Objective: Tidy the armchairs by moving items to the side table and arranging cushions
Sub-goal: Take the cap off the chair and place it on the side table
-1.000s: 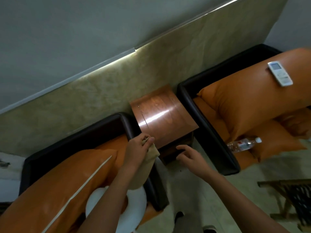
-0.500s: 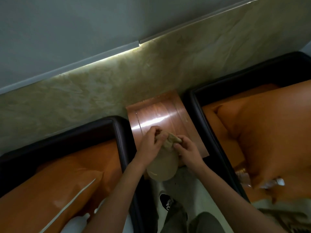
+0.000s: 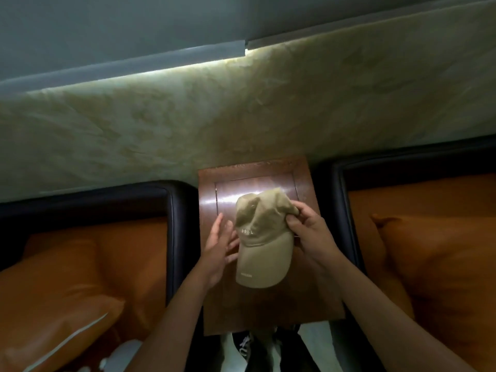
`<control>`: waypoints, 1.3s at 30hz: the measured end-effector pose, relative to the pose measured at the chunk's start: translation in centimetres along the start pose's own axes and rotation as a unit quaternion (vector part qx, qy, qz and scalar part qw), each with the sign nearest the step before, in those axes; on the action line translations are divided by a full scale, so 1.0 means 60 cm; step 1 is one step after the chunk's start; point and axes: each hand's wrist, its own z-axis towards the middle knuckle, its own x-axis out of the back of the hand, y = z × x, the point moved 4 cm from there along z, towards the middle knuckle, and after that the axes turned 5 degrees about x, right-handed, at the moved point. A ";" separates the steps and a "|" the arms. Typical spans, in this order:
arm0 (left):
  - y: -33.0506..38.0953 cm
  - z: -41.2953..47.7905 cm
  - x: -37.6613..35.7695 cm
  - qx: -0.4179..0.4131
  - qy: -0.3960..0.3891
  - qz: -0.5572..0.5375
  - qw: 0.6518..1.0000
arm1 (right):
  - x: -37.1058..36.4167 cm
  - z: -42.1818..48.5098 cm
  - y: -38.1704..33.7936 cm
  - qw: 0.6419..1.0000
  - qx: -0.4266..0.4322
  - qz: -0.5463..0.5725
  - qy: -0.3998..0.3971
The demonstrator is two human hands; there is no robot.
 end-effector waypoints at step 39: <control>0.166 0.176 0.051 -0.318 0.076 0.399 0.857 | -0.027 0.264 -0.001 0.799 0.231 -0.521 -0.192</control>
